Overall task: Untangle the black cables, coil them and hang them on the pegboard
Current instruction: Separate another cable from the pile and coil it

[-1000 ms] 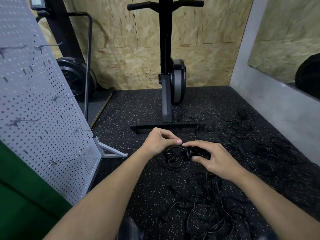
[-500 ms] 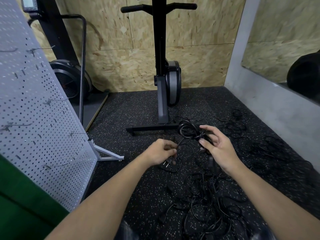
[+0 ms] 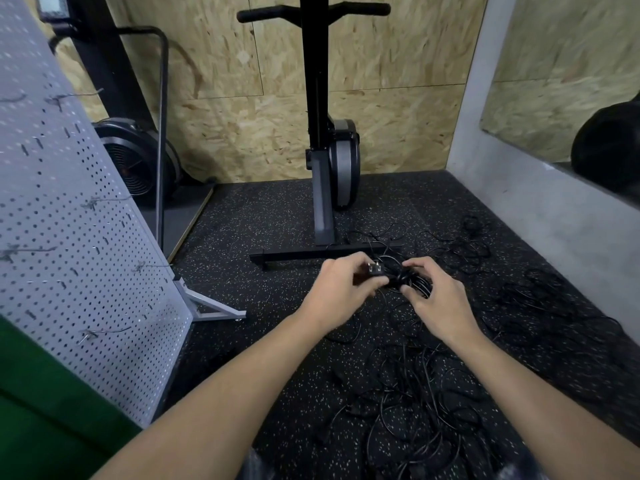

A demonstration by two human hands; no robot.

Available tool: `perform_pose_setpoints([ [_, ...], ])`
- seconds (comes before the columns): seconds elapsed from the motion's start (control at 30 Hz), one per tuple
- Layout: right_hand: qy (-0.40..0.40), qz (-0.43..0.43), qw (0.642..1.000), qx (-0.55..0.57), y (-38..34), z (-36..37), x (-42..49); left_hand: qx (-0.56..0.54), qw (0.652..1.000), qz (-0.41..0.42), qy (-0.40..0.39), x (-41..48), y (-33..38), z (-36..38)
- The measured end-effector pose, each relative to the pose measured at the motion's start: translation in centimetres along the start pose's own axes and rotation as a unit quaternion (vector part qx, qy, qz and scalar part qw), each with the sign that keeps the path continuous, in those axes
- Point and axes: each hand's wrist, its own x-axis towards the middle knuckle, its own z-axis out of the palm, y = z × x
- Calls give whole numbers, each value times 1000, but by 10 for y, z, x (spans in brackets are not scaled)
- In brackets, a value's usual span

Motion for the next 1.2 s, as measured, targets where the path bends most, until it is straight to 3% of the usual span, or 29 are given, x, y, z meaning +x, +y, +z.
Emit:
perform_pose_setpoints([
  [0.1,-12,0,1000,24,-2,3,-2,-37,999,1,11,4,-5,-6],
  [0.23,18,12,999,48,-6,4,-3,-167,985,-51,-3,4,-10,-7],
  [0.4,55,31,989,135,-8,3,-2,-189,976,-100,-41,5,-7,0],
  [0.57,68,24,980,185,-12,8,-4,-241,961,-136,10,9,-2,4],
  [0.83,73,34,968,237,-21,17,-8,-219,957,-180,56,14,-3,8],
  [1.0,65,-11,975,213,-28,17,-13,-177,952,-235,86,16,2,6],
  [1.2,19,-73,981,178,-29,18,-16,-92,972,-180,116,13,-3,-4],
])
